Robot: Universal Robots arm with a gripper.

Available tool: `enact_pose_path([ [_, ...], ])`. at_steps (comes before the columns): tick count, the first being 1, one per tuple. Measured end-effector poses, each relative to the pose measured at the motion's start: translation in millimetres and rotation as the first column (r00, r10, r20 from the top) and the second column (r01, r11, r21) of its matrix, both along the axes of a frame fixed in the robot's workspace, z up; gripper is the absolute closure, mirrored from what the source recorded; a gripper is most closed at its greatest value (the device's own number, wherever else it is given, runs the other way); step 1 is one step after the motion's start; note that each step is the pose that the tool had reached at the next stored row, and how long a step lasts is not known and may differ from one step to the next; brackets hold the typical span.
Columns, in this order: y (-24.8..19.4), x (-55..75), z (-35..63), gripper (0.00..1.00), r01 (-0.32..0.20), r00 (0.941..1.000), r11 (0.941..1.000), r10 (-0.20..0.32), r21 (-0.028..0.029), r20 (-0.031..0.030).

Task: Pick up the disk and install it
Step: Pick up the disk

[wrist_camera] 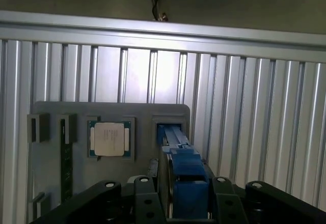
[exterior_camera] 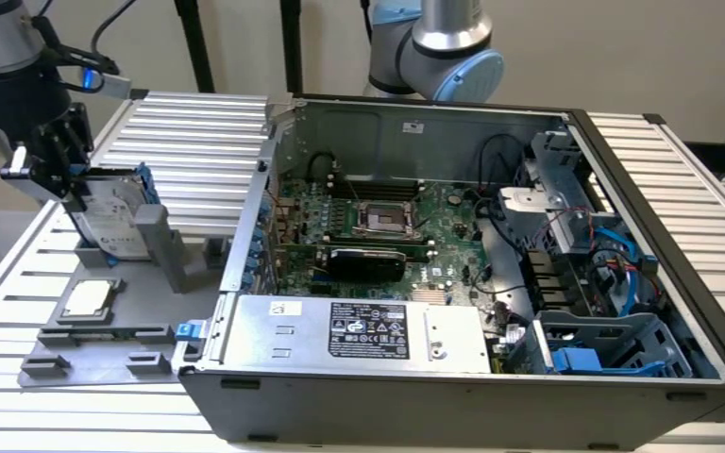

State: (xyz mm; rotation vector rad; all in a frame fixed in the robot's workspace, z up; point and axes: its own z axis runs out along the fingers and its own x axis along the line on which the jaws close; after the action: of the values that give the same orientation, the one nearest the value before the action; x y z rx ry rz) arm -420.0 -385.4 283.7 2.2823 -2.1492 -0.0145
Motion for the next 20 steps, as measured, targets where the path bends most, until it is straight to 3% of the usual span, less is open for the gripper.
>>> enact_pose_path([
  [2, 0.0, -0.3, 0.1, 0.6, 0.0, 1.0, 1.0, 0.0, 0.0, 0.0018],
  [3, 0.0, -0.4, 0.0, 0.67, 0.0, 1.0, 1.0, 0.0, 0.0, 0.0021],
  [11, 0.0, -0.7, 0.0, 0.67, 0.0, 1.0, 1.0, 0.0, 0.0001, 0.0031],
  [20, -0.1, -0.7, 0.2, 0.67, 0.0, 1.0, 1.0, 0.0, 0.007, 0.0062],
])
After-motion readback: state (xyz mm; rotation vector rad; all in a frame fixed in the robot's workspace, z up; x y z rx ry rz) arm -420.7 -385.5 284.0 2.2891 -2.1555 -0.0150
